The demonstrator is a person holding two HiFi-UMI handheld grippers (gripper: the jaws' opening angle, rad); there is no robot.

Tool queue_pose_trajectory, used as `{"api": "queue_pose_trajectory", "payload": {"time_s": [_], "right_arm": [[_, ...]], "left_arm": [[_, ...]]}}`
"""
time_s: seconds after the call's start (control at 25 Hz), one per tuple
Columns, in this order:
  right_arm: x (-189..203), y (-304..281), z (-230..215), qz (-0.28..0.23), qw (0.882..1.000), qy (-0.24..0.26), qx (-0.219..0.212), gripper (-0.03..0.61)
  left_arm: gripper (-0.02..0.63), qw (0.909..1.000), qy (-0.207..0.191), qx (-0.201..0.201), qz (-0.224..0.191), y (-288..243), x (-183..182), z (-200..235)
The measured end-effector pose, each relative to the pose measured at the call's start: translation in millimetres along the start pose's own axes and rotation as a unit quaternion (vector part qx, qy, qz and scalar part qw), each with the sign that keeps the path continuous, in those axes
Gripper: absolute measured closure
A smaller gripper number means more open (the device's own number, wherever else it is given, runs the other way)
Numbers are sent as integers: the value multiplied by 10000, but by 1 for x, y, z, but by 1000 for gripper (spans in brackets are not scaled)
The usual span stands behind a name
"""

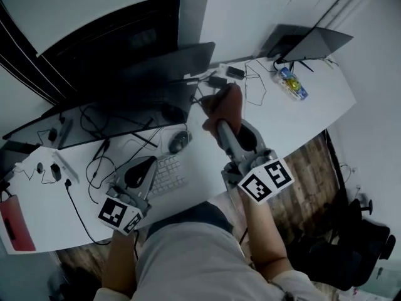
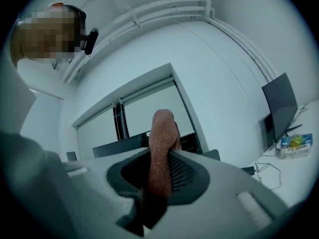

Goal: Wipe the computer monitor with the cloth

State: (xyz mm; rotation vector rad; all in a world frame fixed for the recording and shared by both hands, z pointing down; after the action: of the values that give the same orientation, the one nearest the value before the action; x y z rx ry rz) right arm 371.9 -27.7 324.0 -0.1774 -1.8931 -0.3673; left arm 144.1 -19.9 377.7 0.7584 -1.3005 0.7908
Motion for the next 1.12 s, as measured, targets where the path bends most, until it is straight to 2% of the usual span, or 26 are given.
{"api": "queue_pose_trajectory", "payload": {"time_s": [0.52, 0.8, 1.12], "right_arm": [[-7, -64, -9, 107, 9937, -380, -1047, 487], [1, -78, -10, 245, 9882, -503, -1424, 486], [21, -83, -17, 460, 9827, -741, -1633, 485]], "left_arm": [[604, 9933, -144, -1142, 49, 2, -11, 4], [604, 9878, -170, -1542, 104, 0, -9, 0], [604, 9836, -158, -1776, 257, -3, 0, -1]]}}
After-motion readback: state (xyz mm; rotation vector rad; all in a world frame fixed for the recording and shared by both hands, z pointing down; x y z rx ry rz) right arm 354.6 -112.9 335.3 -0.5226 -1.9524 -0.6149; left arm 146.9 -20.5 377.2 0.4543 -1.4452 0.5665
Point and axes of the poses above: the fingertips, and each gripper's own axes: y backward along the fingers, z to its left, x out of its underside, the point moved 4 cm from there along y, backward along the fingers, and after that the axes turned 8 degrees about -z, right-handed, at the moved point
